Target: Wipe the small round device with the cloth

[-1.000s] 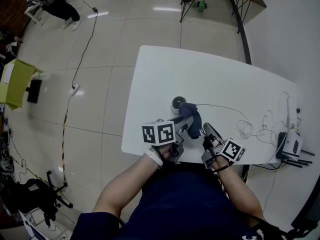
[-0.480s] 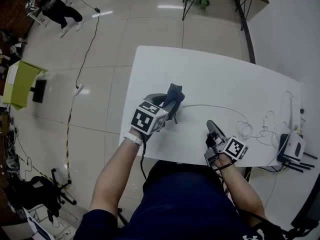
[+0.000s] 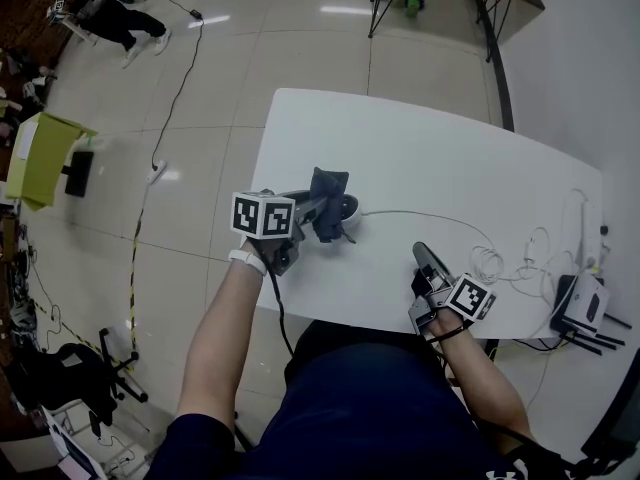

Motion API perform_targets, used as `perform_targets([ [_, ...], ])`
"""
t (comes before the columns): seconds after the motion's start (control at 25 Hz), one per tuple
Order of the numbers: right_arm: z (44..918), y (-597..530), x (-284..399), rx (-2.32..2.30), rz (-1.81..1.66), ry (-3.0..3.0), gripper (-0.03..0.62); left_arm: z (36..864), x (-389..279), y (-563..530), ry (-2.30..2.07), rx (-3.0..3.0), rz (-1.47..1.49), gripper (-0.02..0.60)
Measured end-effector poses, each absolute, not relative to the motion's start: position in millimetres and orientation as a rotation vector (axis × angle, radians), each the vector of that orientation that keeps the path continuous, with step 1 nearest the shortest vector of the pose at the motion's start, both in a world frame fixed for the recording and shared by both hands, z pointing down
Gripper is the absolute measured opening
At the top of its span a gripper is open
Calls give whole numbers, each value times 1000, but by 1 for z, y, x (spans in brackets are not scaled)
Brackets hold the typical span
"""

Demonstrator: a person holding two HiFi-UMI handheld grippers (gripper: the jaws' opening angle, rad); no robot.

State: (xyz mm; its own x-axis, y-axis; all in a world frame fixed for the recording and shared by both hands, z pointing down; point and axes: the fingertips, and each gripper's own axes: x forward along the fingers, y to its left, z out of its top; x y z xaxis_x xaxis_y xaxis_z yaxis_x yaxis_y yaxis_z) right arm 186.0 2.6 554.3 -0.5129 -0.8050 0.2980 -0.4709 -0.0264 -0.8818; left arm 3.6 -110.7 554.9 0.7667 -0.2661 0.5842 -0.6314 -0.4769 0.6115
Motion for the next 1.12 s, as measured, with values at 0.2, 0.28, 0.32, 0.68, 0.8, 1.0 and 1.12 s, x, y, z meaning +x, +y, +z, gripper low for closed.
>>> perform_targets([
  [0.2, 559, 5, 183, -1364, -1581, 1962, 35, 570, -6, -110, -688, 2009, 471, 94],
  [0.28, 559, 6, 179, -1352, -1583, 1963, 35, 574, -9, -109, -693, 1995, 470, 94],
  [0.32, 558, 6, 177, -1336, -1581, 1962, 35, 575, -10, -108, -694, 1989, 466, 94],
  [0.68, 557, 9, 169, -1349, -1583, 1993, 35, 604, -33, -69, -731, 1872, 448, 94],
  [0.8, 555, 9, 163, -1332, -1577, 1995, 35, 615, -42, -43, -727, 1830, 461, 94],
  [1.0, 552, 9, 150, -1324, -1575, 2014, 35, 633, -55, -9, -742, 1726, 446, 94],
  [1.12, 548, 8, 140, -1313, -1567, 2037, 35, 640, -67, 3, -786, 1694, 478, 98],
])
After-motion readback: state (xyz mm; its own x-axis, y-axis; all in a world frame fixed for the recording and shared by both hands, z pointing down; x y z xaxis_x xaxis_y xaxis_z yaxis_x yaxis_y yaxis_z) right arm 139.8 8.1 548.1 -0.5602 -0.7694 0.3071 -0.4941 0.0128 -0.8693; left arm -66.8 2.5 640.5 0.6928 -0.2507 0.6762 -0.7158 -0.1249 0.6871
